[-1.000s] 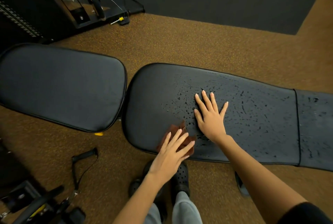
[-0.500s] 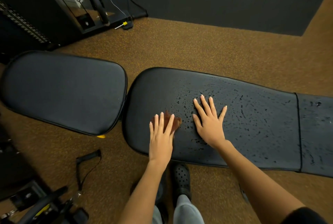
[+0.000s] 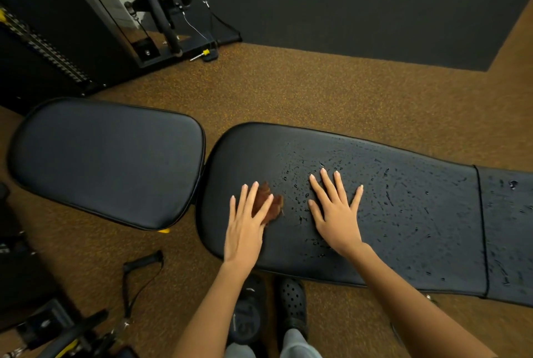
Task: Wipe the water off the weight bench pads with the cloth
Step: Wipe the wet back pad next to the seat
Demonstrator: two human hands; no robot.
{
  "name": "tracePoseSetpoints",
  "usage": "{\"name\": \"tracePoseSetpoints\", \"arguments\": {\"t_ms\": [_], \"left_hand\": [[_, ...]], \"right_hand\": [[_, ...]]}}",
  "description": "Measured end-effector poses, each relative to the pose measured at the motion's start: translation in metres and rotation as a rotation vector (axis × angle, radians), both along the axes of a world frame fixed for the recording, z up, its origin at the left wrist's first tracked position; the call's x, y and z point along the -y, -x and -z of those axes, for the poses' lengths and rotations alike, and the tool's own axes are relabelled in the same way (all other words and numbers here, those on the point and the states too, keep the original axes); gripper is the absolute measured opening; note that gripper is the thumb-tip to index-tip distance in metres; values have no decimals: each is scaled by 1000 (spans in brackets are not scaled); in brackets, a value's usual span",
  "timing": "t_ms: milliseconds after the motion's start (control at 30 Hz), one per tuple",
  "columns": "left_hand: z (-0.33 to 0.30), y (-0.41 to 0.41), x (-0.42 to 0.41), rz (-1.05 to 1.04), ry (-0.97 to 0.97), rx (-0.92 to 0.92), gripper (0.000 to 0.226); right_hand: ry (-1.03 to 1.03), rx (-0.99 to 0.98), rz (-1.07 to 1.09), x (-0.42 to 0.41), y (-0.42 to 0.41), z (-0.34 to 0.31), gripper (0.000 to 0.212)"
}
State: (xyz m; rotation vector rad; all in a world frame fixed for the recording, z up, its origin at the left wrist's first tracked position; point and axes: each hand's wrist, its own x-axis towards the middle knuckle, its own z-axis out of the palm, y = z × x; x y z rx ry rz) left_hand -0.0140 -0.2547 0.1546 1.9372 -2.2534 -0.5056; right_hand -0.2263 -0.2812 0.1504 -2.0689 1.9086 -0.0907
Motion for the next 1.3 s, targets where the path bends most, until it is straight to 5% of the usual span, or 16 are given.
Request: {"name": "tracePoseSetpoints", "arguments": {"t_ms": [167, 433, 600, 733, 1033, 1300], "left_hand": [[-10, 47, 32, -393, -93, -252, 52], [-2, 26, 6, 274, -68, -211, 69], [0, 19, 22, 29, -70, -61, 68], [-3, 49, 44, -169, -100, -125, 64], [2, 16, 23, 421, -28, -108, 78], [1, 34, 50, 65, -84, -123, 68]], "right_hand": [[45, -8, 7, -2, -2, 5, 55], [57, -11, -14, -2, 1, 4, 55], [31, -7, -12, -2, 1, 2, 55], [26, -23, -12, -2, 2, 2, 55], [43, 15, -2, -3, 1, 1, 54], [57, -62, -32, -1, 3, 1, 53]]}}
